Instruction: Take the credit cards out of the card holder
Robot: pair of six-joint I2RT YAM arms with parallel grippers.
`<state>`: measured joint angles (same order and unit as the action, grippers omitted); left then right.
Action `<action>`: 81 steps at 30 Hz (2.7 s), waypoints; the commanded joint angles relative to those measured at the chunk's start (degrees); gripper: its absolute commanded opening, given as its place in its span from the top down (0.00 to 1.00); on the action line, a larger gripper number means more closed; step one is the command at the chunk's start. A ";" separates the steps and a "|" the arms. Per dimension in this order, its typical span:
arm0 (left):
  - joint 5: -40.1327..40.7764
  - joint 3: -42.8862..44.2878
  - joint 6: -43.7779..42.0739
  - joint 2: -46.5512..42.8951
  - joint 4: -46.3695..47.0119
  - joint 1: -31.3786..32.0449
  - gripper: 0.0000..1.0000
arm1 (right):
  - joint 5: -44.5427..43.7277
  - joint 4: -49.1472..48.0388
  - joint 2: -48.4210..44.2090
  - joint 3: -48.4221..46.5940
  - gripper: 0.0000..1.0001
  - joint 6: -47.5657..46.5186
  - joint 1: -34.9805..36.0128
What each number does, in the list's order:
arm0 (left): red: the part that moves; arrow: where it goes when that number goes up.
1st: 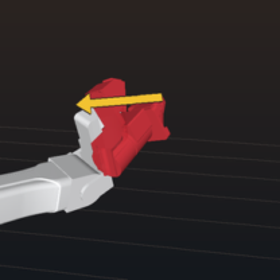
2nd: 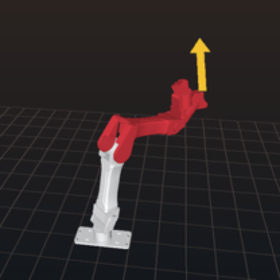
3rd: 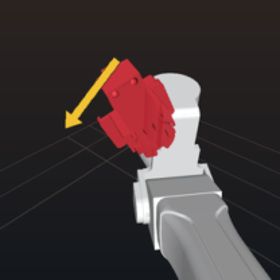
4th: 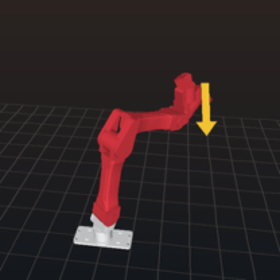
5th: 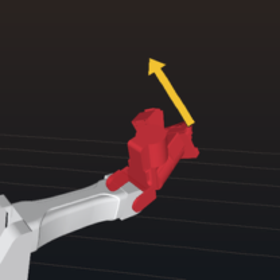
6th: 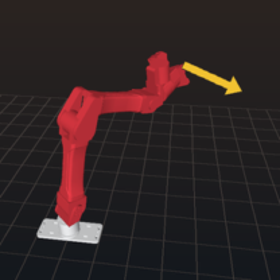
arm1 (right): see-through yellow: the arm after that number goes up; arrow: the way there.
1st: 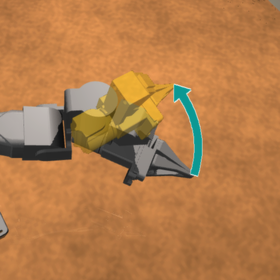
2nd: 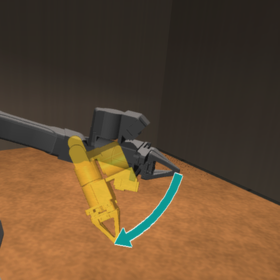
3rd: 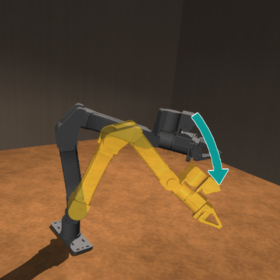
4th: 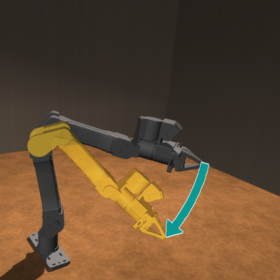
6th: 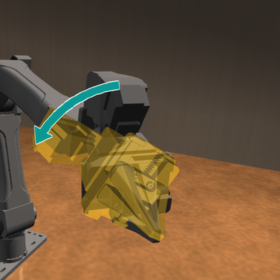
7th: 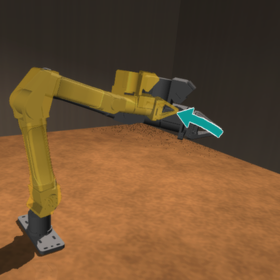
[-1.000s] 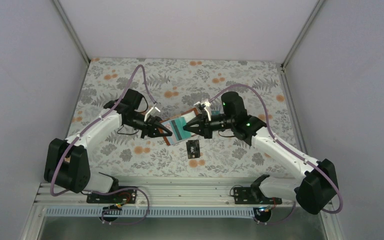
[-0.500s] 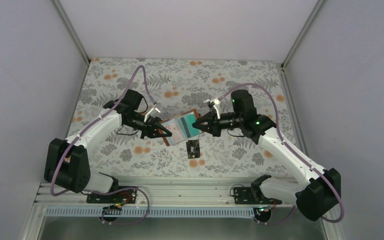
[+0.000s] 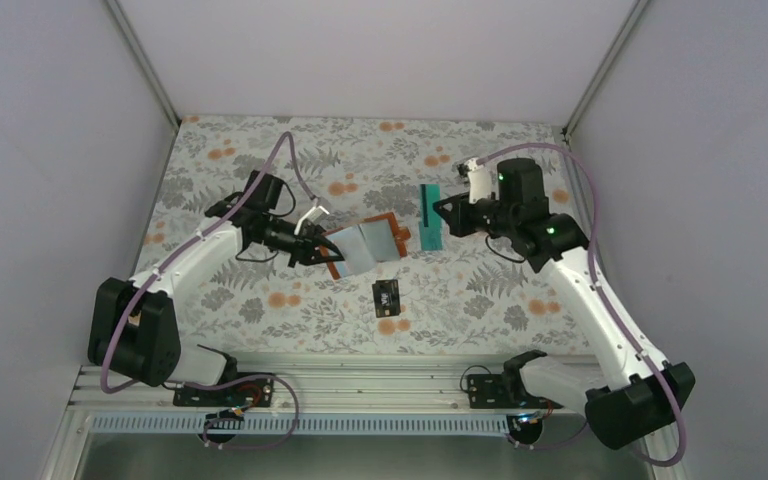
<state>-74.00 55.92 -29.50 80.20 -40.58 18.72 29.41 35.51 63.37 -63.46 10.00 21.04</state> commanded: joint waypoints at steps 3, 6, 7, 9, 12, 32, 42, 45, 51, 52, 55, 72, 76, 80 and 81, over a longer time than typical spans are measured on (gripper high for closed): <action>17.06 -1.45 14.68 -2.19 12.87 -2.79 0.97 | -31.12 13.65 5.40 0.56 0.96 12.47 0.15; 17.48 -1.86 15.43 -2.58 13.59 -3.34 0.98 | -38.00 14.28 10.98 1.80 0.96 13.64 0.77; 17.79 -1.87 15.55 -2.65 13.67 -3.38 0.98 | -40.63 14.57 13.10 0.98 0.96 13.86 0.84; 18.83 -1.87 15.93 -2.61 13.98 -3.48 0.98 | -47.55 14.95 18.06 -3.11 0.96 14.58 1.06; 19.70 -2.00 16.14 -2.92 14.08 -3.58 0.98 | -52.91 15.09 25.60 -8.40 0.96 15.32 1.46; 18.46 -2.44 15.74 -3.17 13.81 -4.47 0.98 | -62.05 21.99 59.91 -25.92 0.96 17.86 11.79; 18.01 -2.57 15.79 -3.05 13.94 -4.57 0.98 | -57.67 19.92 60.69 -28.60 0.96 18.73 13.36; 18.01 -2.63 15.63 -3.25 13.86 -4.61 0.98 | -55.93 18.84 60.57 -28.12 0.96 18.55 13.93; 17.76 -2.70 15.70 -3.18 13.95 -4.62 0.98 | -52.80 17.40 60.24 -27.69 0.96 18.21 14.01; 17.75 -2.72 15.70 -3.21 13.95 -4.65 0.98 | -52.58 17.22 60.10 -27.58 0.96 18.14 13.96; 17.75 -2.71 15.57 -3.19 13.89 -4.61 0.98 | -52.75 17.21 59.83 -27.14 0.96 18.14 13.94; 16.48 -2.60 15.44 -2.95 13.68 -4.69 0.98 | -48.36 12.23 42.49 -24.10 0.51 15.70 13.69; 16.30 -2.58 15.21 -3.21 13.57 -4.73 0.98 | -51.57 8.53 27.70 -20.10 0.41 15.23 12.66; 15.31 -2.69 15.25 -2.92 13.67 -4.70 0.98 | -44.32 0.70 13.01 -14.25 0.39 9.27 12.71; 15.06 -2.66 15.25 -2.82 13.76 -4.71 0.98 | -37.81 -3.27 9.64 -11.84 0.39 6.69 12.83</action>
<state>-56.18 53.63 -13.91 77.89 -27.94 14.26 -18.83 42.65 83.81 -80.97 23.53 34.02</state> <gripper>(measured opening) 0.067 0.613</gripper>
